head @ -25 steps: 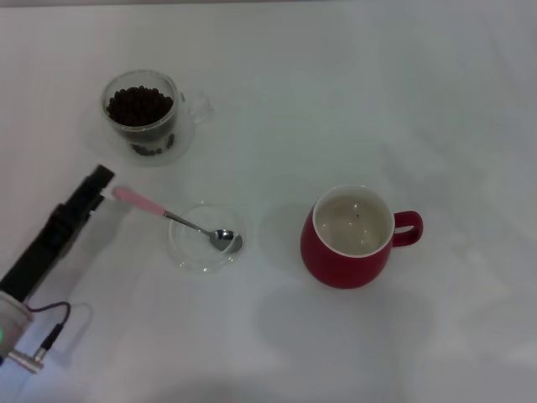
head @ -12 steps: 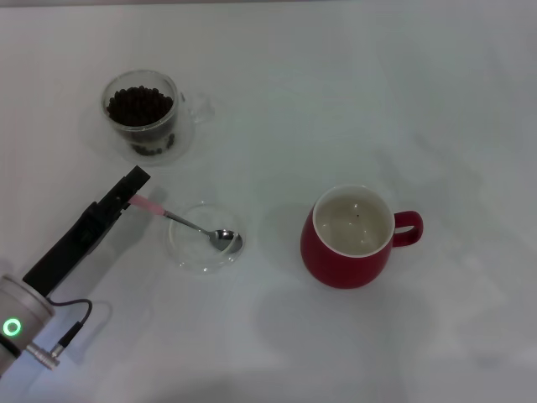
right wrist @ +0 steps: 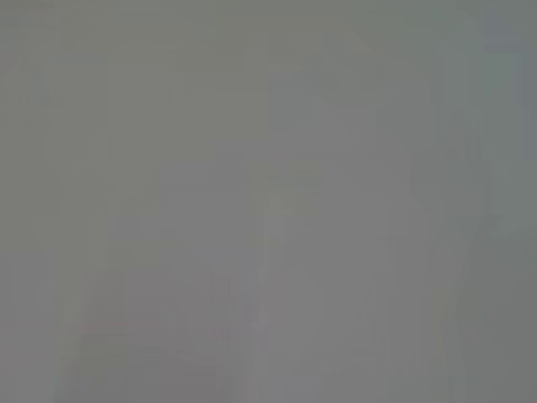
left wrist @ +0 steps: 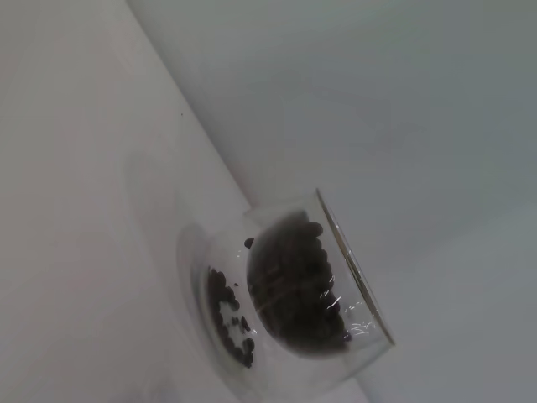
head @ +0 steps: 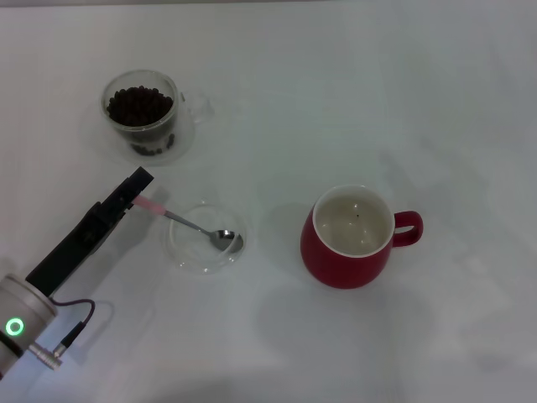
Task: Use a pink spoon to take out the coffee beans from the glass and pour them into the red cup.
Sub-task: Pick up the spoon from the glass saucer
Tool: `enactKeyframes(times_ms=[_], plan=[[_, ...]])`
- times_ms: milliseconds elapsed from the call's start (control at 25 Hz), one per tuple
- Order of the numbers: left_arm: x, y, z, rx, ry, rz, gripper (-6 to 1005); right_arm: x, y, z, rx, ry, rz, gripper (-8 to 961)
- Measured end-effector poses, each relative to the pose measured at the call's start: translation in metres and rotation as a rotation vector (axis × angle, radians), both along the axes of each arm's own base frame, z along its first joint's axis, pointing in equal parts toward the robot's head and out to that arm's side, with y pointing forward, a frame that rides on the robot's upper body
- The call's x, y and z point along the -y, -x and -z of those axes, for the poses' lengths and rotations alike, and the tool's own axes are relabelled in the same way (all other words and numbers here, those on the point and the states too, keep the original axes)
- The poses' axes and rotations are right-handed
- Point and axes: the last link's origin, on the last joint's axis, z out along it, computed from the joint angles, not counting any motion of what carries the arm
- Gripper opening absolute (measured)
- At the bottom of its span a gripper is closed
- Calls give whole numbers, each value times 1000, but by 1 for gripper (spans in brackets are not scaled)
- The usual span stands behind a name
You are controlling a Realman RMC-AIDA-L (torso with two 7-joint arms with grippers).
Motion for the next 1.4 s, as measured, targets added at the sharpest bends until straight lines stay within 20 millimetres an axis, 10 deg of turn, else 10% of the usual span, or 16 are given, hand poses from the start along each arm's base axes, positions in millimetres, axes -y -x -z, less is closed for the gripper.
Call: enactKeyframes(times_ms=[960,1400], plan=[[2,8,-3,-29,-36,-32,132,5,-1,1,5,-10,10,661],[0,4,-32,-34,-140,114,131,3,1,3,10,-12,4,661]])
